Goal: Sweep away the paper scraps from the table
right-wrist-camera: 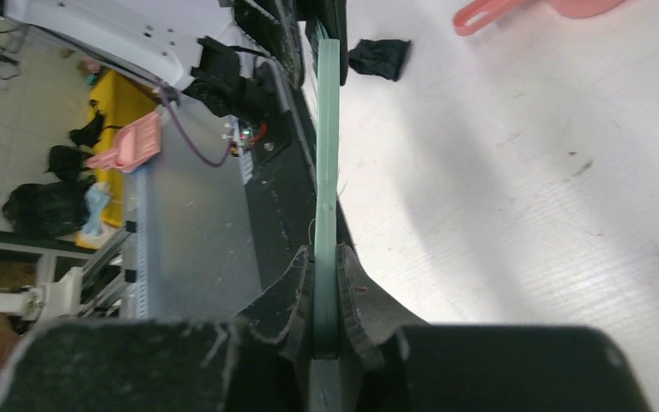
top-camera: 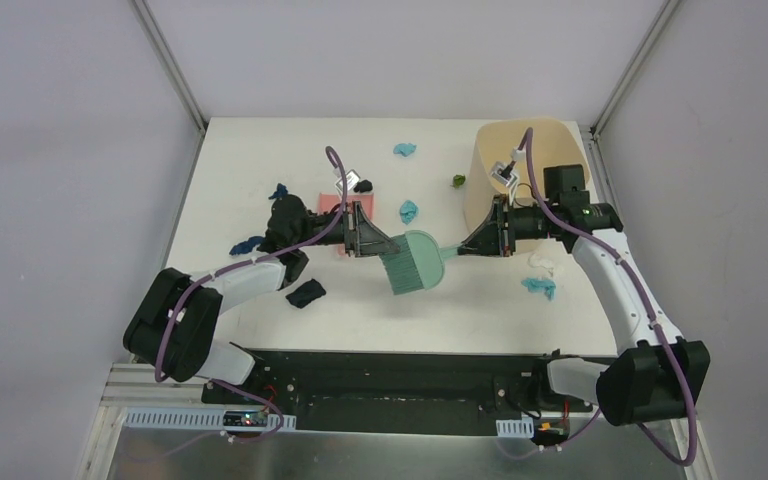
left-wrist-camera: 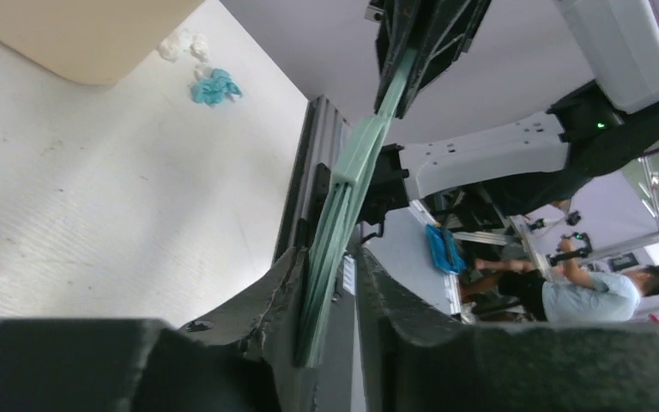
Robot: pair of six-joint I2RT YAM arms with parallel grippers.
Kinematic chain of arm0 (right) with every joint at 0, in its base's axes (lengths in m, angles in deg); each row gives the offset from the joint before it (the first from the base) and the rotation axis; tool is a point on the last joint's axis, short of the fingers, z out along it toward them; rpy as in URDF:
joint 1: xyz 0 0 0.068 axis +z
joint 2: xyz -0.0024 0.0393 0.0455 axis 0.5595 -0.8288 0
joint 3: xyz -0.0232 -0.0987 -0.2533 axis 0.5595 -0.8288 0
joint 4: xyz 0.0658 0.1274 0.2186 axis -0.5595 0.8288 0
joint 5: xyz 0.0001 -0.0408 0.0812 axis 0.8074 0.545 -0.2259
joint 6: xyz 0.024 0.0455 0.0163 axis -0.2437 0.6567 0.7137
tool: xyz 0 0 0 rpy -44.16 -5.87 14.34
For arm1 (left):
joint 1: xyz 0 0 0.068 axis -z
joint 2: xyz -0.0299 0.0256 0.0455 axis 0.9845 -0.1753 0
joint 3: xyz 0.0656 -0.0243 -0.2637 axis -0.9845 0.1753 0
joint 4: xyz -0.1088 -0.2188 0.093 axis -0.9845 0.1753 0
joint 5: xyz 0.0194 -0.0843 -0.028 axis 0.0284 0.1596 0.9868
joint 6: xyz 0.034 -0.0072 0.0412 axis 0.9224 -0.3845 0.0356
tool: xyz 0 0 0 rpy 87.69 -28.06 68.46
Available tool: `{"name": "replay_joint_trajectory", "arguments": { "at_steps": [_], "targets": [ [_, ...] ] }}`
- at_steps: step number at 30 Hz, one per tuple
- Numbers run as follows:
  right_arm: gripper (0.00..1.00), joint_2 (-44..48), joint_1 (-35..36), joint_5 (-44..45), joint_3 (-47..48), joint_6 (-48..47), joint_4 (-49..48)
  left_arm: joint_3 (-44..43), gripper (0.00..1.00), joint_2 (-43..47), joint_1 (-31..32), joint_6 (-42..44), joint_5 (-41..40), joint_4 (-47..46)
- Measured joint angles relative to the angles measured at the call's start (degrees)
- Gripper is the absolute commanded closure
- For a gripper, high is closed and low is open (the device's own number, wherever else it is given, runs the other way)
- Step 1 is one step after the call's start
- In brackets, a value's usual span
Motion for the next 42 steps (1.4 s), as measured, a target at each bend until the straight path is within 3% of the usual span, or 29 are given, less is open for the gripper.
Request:
{"name": "replay_joint_trajectory", "arguments": {
  "at_steps": [1,4,6,10,12,16,24,31,42],
  "targets": [
    [1.0,0.3,0.0,0.7,0.0,0.0,0.1,-0.2,0.41,0.1,0.0,1.1,-0.2,1.6],
    [1.0,1.6,-0.5,4.3,0.0,-3.0,2.6,-1.0,0.33,2.7,0.0,9.2,-3.8,14.1],
    [1.0,2.6,-0.8,7.1,0.0,-6.2,6.0,-2.9,0.32,6.6,0.0,17.8,-10.1,27.7],
    [1.0,6.6,-0.8,11.8,-2.6,-9.3,7.7,-9.5,0.32,12.1,0.1,31.4,-30.3,50.7],
    [1.0,10.1,-0.9,14.1,-6.6,-9.6,6.9,-12.7,0.33,11.7,0.1,34.8,-40.8,58.4],
    [1.0,13.5,-0.9,17.2,-13.0,-9.3,4.6,-14.4,0.34,8.1,0.0,35.8,-54.4,68.0],
    [1.0,15.0,-0.9,20.2,-16.0,-8.0,0.3,-16.6,0.37,-2.8,0.1,35.9,-61.0,77.0],
    [1.0,15.8,-0.9,20.4,-16.0,-8.3,-0.4,-17.7,0.42,-6.5,0.1,35.9,-59.6,76.1],
    [1.0,14.9,-0.8,21.0,-16.0,-9.4,-0.4,-23.7,0.57,-13.2,0.1,37.1,-57.8,76.2]
  ]
}}
